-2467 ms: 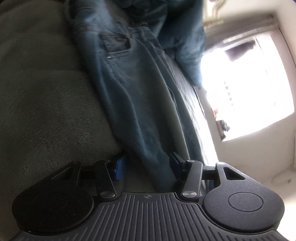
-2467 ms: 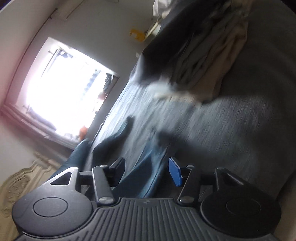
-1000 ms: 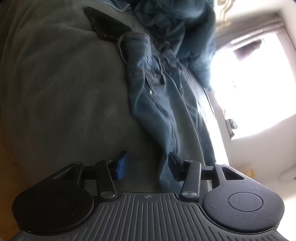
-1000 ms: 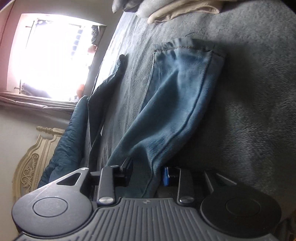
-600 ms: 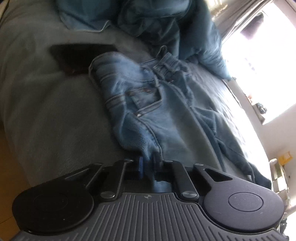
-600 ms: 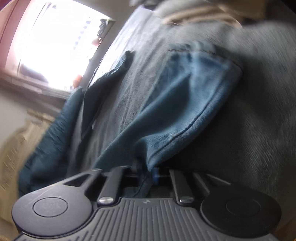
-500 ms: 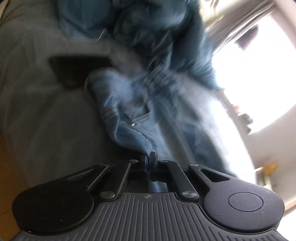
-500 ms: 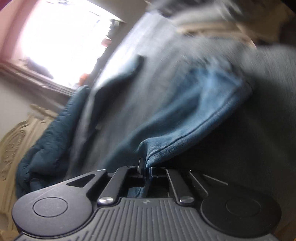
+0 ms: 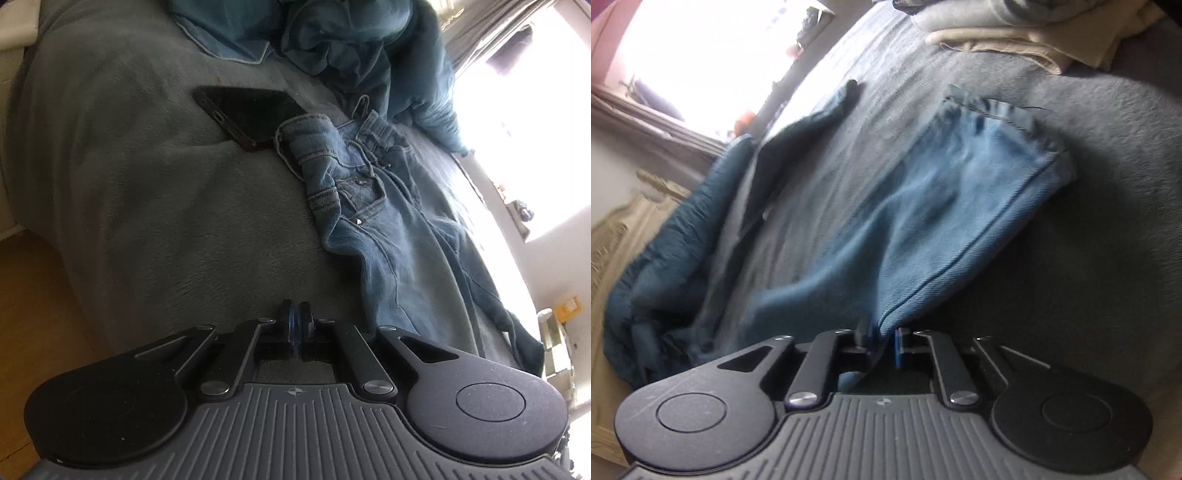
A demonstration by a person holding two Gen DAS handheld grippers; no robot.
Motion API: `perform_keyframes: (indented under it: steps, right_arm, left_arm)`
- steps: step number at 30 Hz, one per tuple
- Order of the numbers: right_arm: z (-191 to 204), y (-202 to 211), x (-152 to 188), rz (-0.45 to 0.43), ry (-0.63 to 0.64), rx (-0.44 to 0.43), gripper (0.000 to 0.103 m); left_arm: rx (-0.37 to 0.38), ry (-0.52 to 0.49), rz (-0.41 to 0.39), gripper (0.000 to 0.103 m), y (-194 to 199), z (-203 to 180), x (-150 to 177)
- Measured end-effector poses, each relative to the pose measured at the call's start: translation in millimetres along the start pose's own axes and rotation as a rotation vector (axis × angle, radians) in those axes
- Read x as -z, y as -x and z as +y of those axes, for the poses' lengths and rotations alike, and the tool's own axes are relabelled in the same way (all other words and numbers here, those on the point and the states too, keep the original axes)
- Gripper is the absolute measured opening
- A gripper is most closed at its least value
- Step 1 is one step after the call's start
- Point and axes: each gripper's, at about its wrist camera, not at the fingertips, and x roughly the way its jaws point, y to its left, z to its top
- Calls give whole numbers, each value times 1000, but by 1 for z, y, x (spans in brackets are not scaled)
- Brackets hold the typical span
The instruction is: Fold clothes
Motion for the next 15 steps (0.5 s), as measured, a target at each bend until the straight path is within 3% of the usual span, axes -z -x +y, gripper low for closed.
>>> perform_keyframes:
  steps: [3, 6, 10, 15]
  right_arm:
    - [-3, 21, 1, -31, 21, 41, 24]
    - [-5, 50, -1, -135, 94, 134, 36]
    - [-1, 76, -20, -278, 190, 204, 42]
    - [5, 49, -59, -298, 333, 247, 45]
  left_arm:
    - [-21, -84, -47, 12, 16, -13, 12]
    - [5, -190, -91, 21, 33, -37, 29]
    - [122, -328, -99, 33, 37, -88, 54]
    - [298, -505, 11, 34, 4, -161, 108]
